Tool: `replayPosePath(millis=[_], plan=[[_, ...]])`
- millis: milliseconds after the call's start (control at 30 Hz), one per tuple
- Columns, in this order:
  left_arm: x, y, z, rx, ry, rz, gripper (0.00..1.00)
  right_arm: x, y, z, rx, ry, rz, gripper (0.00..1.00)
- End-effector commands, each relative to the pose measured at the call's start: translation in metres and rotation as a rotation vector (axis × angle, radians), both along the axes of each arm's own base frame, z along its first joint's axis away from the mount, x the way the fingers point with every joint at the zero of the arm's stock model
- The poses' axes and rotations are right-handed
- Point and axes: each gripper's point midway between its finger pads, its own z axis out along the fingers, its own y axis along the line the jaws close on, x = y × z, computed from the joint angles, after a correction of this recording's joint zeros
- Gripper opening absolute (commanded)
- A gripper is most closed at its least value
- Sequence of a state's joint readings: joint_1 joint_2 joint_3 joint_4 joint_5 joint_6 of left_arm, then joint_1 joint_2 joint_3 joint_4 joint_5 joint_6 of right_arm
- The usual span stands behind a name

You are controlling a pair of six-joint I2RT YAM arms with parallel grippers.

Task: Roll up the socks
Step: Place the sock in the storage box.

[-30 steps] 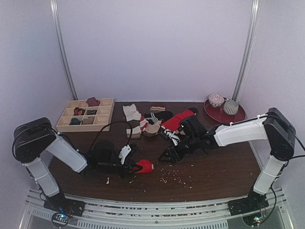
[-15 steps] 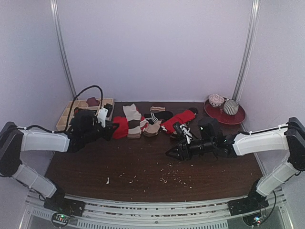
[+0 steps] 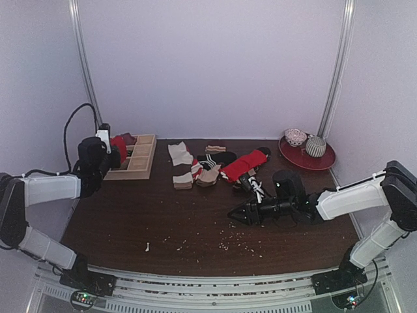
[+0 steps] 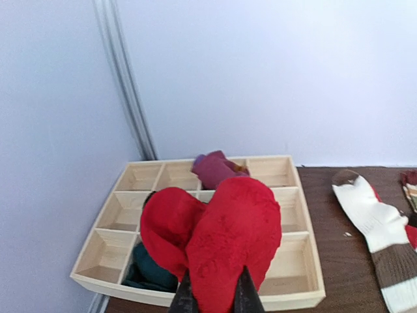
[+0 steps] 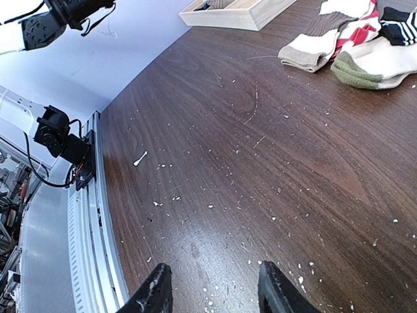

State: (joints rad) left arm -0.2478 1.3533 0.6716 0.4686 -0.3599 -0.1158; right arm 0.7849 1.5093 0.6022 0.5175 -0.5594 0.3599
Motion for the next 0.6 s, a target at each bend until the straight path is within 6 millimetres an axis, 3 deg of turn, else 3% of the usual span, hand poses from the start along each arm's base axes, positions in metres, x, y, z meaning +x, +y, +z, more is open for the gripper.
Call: replayPosePath(millis=[0, 133, 300, 367, 467, 567], plan=[[0.016, 0.035, 0.033, 0.05, -0.144, 0.229, 0.0, 0.001, 0.003, -0.003, 0.032, 0.006, 0.013, 0.45], [0.029, 0.044, 0.019, 0.082, -0.18, 0.315, 0.0, 0.002, 0.005, -0.008, 0.039, 0.02, 0.018, 0.45], [0.058, 0.035, -0.004, 0.139, -0.179, 0.291, 0.0, 0.002, 0.005, -0.009, 0.044, 0.028, 0.022, 0.45], [0.071, 0.025, -0.017, 0.14, -0.141, 0.243, 0.0, 0.002, 0.004, -0.01, 0.037, 0.03, 0.02, 0.45], [0.087, 0.011, -0.019, 0.138, -0.082, 0.168, 0.0, 0.002, 0.0, -0.014, 0.025, 0.033, 0.013, 0.45], [0.099, -0.002, -0.045, 0.139, 0.101, 0.069, 0.0, 0.001, -0.002, -0.016, 0.024, 0.039, 0.011, 0.45]])
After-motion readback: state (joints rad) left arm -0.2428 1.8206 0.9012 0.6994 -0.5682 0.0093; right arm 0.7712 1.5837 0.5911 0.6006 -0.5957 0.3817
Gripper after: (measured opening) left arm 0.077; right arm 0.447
